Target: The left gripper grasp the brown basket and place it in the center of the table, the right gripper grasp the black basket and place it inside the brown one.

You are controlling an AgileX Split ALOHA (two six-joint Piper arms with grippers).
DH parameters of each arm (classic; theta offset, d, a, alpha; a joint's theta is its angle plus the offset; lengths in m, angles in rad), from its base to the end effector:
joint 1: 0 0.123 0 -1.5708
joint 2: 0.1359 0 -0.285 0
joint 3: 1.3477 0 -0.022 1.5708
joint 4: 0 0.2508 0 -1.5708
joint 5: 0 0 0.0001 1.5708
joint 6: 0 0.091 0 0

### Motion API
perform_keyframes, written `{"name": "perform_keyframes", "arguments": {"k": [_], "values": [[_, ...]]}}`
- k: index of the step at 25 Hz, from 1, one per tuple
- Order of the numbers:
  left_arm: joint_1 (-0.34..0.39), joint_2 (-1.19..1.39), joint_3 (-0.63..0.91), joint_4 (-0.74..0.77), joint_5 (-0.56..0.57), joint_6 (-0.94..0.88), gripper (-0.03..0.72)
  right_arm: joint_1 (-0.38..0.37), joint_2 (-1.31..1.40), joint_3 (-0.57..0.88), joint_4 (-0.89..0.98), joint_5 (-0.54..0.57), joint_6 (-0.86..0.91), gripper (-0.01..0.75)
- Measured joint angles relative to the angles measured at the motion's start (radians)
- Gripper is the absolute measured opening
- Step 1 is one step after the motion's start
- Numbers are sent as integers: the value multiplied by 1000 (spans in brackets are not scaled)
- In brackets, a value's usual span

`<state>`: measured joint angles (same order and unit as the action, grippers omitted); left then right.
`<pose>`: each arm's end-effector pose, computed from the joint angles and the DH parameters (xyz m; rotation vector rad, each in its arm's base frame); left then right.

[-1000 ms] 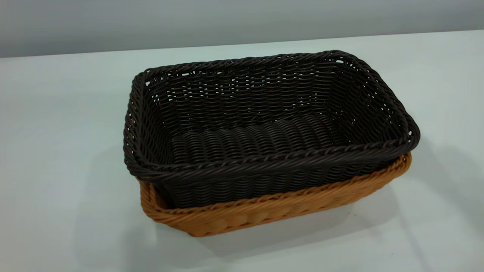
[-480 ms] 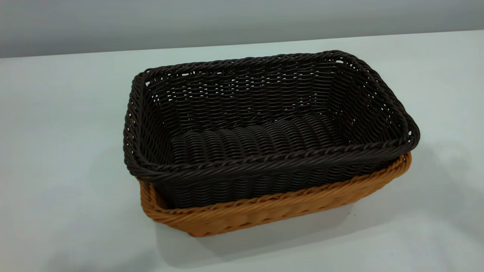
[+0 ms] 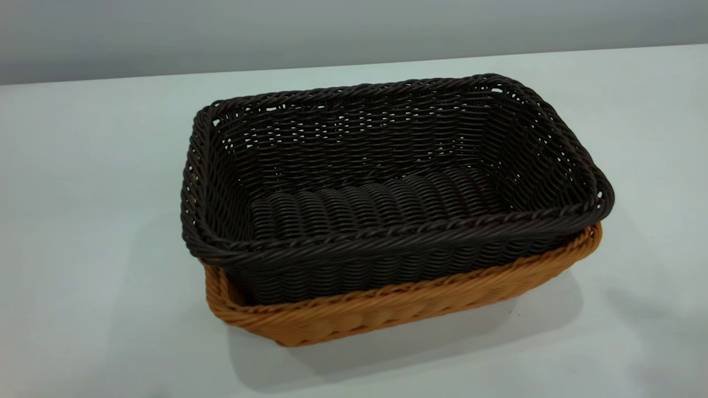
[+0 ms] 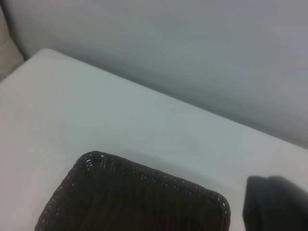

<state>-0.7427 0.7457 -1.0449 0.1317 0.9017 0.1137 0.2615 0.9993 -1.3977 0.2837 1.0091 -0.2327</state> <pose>0.0960 -0.0754 0.4135 0.8869 1.8889 -0.2263 0.1573 0.0644 0.4750 -0.4960 2.0197 0.3600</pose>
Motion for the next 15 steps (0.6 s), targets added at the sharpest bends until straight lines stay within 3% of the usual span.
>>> {"name": "perform_keyframes", "arguments": {"k": [9,15], "values": [[0,-152,144,26,35,-97,21,0,-406,436,-35,-189,-26,0],[0,-219,248,7,46,-149,21,0,-701,682,-87,-112,-23,0]]}}
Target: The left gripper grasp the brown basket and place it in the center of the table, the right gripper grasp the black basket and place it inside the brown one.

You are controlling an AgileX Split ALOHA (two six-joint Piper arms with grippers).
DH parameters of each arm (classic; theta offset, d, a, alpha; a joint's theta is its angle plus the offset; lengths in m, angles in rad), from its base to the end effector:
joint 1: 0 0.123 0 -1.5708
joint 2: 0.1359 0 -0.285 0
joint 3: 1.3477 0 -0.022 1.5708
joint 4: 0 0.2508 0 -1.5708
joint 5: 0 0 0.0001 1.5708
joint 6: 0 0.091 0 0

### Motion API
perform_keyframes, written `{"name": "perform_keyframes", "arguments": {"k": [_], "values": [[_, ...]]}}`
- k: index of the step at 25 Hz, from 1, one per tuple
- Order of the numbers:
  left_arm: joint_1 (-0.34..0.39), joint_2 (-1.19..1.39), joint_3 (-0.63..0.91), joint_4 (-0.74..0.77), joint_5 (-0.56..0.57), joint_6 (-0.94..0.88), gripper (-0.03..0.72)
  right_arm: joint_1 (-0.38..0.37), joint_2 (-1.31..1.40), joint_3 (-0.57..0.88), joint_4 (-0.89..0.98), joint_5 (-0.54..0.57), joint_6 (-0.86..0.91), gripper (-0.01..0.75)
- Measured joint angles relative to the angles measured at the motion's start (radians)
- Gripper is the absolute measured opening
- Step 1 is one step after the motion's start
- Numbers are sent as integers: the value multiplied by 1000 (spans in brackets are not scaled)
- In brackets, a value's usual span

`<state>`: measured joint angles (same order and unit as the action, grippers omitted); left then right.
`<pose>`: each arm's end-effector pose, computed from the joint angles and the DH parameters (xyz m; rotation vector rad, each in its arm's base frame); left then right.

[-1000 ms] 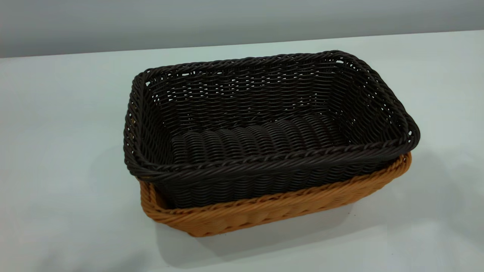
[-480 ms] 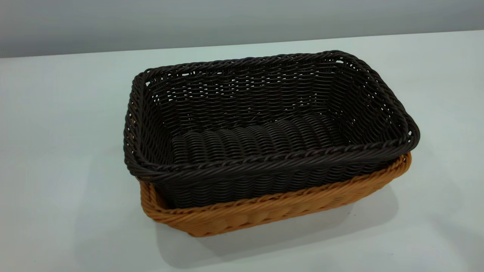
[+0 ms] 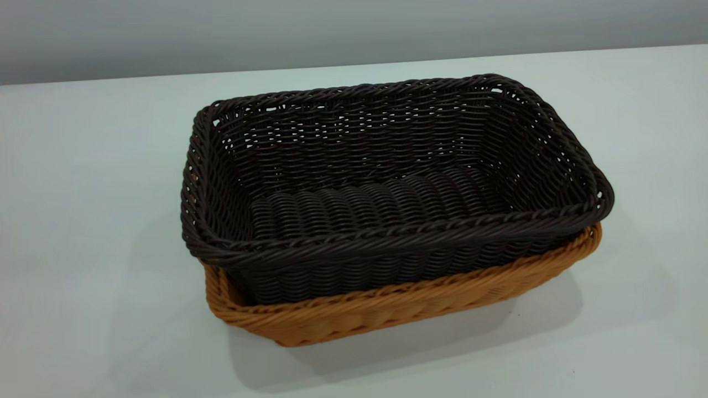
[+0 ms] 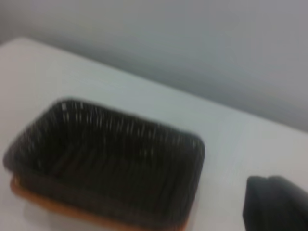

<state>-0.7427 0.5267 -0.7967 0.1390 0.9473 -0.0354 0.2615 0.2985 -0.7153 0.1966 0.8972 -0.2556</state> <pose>0.0643 -0.0451 0.3566 0.7712 2.0236 -0.2818 0.0291 0.0222 0.3496 -0.4814 1.8970 0.2351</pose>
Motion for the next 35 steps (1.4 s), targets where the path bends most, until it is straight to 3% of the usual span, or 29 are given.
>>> {"name": "perform_keyframes", "arguments": {"k": [7,15,29,35], "values": [[0,-70,81,-55,12,0,21,-1,-223,125,-15,149,88,0],[0,-144,110,-57,58,2,21,-1,-263,230,-29,181,109,0],[0,-272,111,-56,278,19,21,-1,-263,231,-18,164,109,0],[0,-355,121,-59,260,-3,21,-1,-263,231,-18,165,109,0]]}}
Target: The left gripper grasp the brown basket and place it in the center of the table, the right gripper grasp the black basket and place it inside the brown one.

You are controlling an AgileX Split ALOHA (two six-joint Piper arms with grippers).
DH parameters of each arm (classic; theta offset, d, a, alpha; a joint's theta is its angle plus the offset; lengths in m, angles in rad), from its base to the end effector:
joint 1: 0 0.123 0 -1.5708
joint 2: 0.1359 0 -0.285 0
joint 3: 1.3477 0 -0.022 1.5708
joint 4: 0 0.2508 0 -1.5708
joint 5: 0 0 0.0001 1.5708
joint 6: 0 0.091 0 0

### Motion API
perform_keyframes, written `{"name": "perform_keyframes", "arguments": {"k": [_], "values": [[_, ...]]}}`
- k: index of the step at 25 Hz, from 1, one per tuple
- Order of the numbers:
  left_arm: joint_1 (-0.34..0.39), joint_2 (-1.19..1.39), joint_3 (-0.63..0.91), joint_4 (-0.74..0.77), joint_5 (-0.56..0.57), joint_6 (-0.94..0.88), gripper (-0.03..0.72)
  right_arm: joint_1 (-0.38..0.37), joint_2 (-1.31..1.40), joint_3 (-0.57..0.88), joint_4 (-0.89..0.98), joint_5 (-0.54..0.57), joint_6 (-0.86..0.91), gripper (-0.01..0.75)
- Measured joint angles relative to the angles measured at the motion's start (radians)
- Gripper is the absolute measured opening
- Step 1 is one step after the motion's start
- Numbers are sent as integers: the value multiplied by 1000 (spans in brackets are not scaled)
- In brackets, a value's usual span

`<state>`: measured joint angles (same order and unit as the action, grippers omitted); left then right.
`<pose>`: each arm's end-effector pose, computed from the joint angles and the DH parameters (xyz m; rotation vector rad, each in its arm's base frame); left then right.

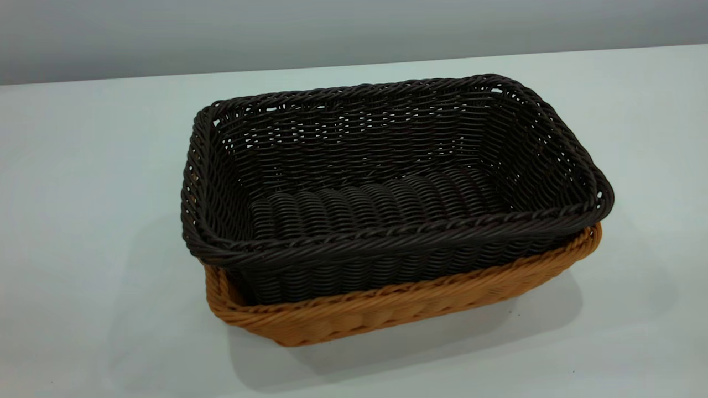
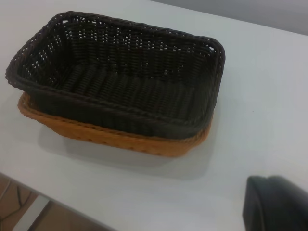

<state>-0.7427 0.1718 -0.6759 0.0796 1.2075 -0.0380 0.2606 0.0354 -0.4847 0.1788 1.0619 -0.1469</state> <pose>0.0034 0.0061 0.3149 0.7504 2.0733 -0.3431 -0.0022 0.0141 0.2740 -0.4268 2.0511 0.2849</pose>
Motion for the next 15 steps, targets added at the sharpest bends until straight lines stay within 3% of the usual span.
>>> {"name": "perform_keyframes", "arguments": {"k": [15], "values": [[0,-39,227,-96,-124,-8,21,0,0,-1,-1,0,0,0]]}}
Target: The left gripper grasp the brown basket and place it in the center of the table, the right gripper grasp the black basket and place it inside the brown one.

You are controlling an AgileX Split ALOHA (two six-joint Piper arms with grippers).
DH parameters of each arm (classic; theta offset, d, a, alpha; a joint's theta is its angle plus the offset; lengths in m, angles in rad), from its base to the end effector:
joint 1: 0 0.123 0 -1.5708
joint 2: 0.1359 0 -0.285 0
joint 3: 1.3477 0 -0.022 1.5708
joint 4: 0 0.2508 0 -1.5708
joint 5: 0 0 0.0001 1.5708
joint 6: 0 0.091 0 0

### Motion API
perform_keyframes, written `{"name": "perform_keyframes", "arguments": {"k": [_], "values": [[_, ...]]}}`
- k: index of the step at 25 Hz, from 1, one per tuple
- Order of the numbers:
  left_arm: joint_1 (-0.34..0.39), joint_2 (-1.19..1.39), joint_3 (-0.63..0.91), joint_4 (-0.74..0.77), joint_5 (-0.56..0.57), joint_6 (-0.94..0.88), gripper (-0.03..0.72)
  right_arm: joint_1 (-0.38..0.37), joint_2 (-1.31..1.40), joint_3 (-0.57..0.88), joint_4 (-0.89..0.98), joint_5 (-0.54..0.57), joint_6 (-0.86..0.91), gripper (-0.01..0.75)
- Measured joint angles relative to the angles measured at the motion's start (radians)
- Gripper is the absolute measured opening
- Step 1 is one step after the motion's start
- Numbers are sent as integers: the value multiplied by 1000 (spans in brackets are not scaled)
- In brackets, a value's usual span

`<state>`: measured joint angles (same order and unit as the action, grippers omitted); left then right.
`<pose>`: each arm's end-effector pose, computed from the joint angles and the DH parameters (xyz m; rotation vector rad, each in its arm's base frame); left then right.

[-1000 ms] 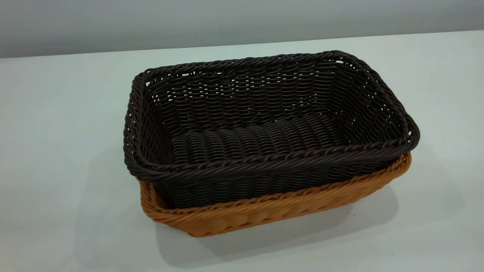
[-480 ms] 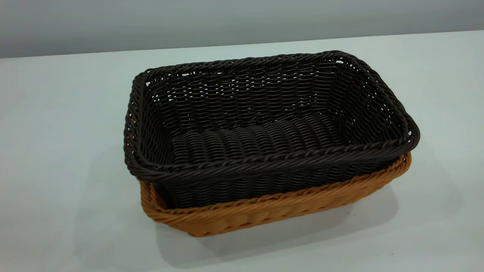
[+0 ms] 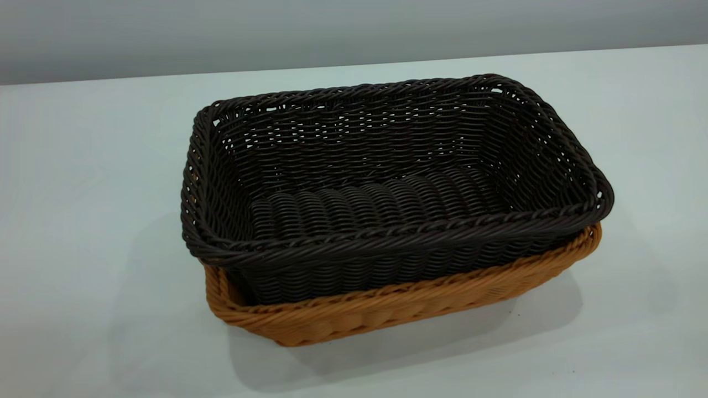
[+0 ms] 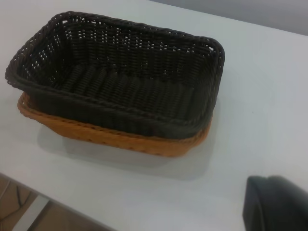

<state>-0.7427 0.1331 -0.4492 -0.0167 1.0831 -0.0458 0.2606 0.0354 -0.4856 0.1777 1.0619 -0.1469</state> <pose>0.0123 -0.0132 0.2601 0.7805 2.1513 -0.4393 -0.0022 0.0140 0.2743 -0.4267 2.0502 0.2836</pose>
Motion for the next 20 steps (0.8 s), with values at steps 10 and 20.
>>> {"name": "perform_keyframes", "arguments": {"k": [10,20], "values": [[0,0,3,-2,-13,17,20,0,0,0,0,0,0,0],[0,0,2,-2,-9,17,20,-7,0,0,0,0,0,0]]}}
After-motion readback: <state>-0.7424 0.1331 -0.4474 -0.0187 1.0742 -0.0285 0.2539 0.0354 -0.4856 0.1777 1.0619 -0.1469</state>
